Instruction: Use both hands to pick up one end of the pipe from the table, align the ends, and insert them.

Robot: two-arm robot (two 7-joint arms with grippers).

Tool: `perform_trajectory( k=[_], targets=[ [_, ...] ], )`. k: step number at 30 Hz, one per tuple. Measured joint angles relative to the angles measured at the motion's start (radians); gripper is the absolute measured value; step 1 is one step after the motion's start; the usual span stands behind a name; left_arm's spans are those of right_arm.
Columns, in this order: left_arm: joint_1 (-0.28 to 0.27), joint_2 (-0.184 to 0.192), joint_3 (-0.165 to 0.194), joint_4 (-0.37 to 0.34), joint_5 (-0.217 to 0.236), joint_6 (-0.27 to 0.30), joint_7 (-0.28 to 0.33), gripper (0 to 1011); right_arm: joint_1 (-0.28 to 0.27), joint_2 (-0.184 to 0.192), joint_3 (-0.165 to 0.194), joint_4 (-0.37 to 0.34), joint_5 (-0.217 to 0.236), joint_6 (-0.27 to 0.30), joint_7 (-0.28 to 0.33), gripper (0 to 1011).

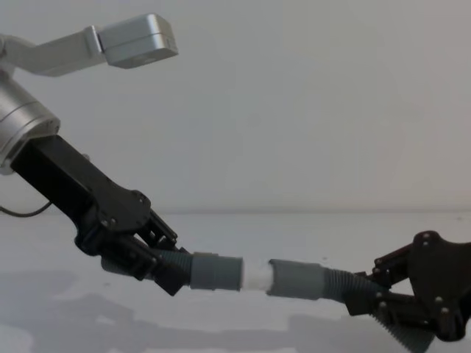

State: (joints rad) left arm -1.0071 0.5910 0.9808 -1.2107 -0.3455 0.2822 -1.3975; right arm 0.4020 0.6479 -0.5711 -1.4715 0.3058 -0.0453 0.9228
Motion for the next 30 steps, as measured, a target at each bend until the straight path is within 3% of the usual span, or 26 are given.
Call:
perform_trajectory(
  k=[30],
  targets=[
    [-0.002,0.001,0.014,-0.006,-0.002,0.013,0.005,317,0.003,0.005,-0.005,0.0,0.009,0.004,-0.003,132]
  ],
)
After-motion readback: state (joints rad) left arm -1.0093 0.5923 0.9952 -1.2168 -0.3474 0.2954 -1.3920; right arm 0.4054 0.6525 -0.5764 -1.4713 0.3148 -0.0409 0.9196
